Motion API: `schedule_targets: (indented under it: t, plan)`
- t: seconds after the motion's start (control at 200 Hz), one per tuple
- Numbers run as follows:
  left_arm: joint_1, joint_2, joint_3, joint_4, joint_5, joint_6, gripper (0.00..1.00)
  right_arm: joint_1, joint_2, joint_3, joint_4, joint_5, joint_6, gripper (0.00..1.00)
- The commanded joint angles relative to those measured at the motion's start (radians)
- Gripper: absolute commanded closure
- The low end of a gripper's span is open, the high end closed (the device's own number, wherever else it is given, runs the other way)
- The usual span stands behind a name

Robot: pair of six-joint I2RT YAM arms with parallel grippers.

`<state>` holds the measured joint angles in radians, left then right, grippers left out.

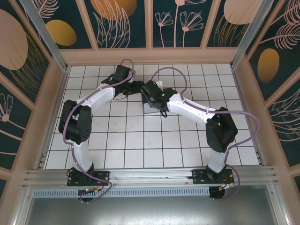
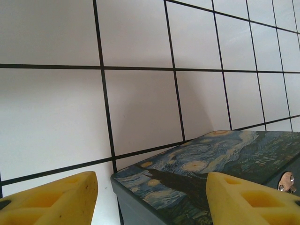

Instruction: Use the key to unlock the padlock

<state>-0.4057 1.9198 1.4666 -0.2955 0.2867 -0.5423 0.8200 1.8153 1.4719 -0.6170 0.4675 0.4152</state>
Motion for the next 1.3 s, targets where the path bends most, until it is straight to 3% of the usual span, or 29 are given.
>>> schedule_targets:
  t: [0.0,0.175,0.315,0.616,0.791,1.006,1.296]
  plan:
    - [-0.003,0.002,0.013,-0.010,0.004,0.025,0.38,-0.029,-0.024,-0.044,0.000,0.000,-0.022,0.63]
    - [-0.002,-0.004,0.012,-0.013,0.004,0.029,0.38,-0.055,-0.049,-0.076,0.006,-0.021,-0.002,0.68]
    - [-0.002,-0.006,0.008,-0.013,0.009,0.030,0.38,-0.112,-0.136,-0.160,0.100,-0.113,0.056,0.74]
    - [-0.002,-0.026,0.006,-0.014,0.030,0.035,0.39,-0.374,-0.400,-0.467,0.433,-0.560,0.273,0.75]
    - [-0.002,-0.031,0.013,-0.010,0.057,0.031,0.39,-0.454,-0.453,-0.556,0.563,-0.737,0.358,0.75]
    - [-0.007,-0.017,0.045,-0.018,0.101,0.066,0.39,-0.522,-0.488,-0.644,0.656,-0.821,0.480,0.71]
    - [-0.010,-0.016,0.081,-0.043,0.080,0.079,0.39,-0.542,-0.514,-0.642,0.601,-0.765,0.446,0.71]
